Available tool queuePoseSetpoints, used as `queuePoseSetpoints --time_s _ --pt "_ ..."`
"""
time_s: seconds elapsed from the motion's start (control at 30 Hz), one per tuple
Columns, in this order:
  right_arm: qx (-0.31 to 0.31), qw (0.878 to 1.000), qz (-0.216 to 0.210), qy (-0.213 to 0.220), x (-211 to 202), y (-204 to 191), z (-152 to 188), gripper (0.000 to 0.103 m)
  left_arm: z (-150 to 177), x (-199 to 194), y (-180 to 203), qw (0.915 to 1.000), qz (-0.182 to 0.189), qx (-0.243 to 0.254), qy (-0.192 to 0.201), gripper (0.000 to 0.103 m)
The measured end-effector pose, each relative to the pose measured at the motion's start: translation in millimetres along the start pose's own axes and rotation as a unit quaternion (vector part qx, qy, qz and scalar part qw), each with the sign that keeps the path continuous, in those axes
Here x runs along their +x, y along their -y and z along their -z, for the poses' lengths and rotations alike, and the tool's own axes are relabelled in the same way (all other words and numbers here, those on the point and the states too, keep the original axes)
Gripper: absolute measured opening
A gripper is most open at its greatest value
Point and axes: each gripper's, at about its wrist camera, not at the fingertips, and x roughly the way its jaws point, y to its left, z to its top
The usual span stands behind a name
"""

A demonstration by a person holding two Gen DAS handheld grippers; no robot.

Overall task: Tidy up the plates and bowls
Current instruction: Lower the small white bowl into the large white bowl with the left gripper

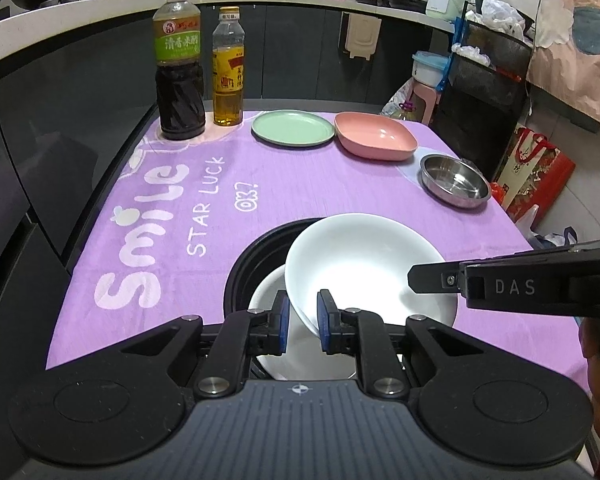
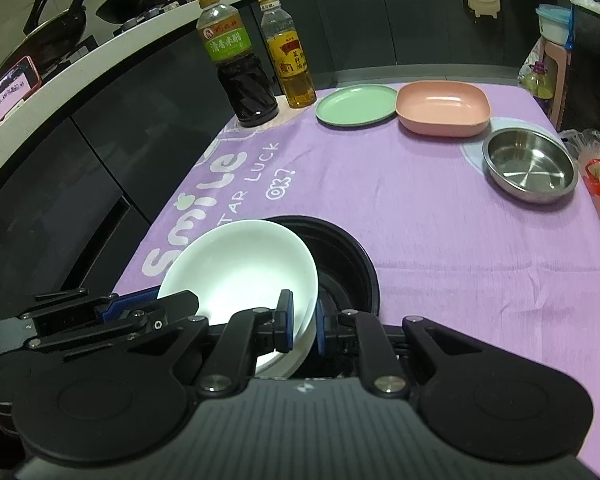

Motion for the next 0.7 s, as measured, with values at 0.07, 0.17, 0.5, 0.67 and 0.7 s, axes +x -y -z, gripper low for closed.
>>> queuePoseSetpoints --time_s 0.07,0.17,0.5,0.67,0.7 --pt "-0.001 1.0 0.0 -0.002 0.8 -0.1 0.3 0.01 1.5 0.9 -0.6 1.0 -0.002 -0.002 -0.002 0.014" --pt "-0.003 1.0 -0.001 -0.005 2.8 -1.7 0.5 0.01 3.4 2.7 -3.0 0.9999 -0.005 -0.006 -0.008 0.014" --pt "-0.007 0.999 -0.002 -0.032 21.1 -2.9 5.1 0.013 12.8 15.7 -6.1 0.9992 -0.016 0.002 -0.037 0.014" --pt "-0.009 1.0 0.001 -0.022 18.8 -1.8 4.8 0.013 11.8 12.2 -8.1 0.9993 -0.024 0.001 -0.027 0.015" --pt "-0.009 1.0 -0.001 -0.021 18.2 -1.8 4.7 0.013 11.7 12.2 -9.2 0.9995 -0.02 -0.001 -0.026 0.015"
